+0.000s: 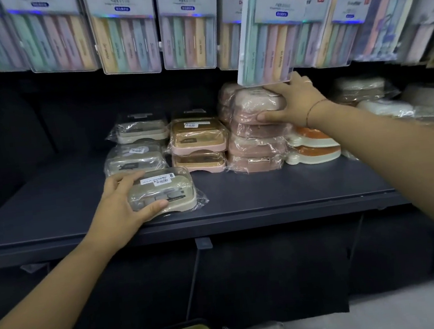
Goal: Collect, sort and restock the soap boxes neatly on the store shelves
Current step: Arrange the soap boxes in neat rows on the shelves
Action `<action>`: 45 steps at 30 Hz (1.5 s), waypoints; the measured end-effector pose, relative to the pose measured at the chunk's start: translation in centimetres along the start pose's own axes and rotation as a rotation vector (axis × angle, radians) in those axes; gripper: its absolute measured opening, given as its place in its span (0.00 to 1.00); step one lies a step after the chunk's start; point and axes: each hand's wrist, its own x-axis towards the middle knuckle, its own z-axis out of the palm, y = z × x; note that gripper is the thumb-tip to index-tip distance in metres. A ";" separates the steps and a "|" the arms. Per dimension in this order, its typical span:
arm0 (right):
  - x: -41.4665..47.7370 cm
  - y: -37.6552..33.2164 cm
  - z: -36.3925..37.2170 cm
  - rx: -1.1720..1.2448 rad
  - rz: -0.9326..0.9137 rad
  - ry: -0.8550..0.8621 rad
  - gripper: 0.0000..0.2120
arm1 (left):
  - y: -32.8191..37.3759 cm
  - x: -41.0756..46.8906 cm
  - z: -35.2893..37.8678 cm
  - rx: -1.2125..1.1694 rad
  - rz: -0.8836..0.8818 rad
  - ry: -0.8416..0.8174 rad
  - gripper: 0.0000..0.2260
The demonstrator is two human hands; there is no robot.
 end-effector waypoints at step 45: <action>4.2 -25.0 11.3 0.007 -0.273 -0.066 0.39 | -8.6 -2.0 -7.0 0.626 -0.031 -0.185 0.49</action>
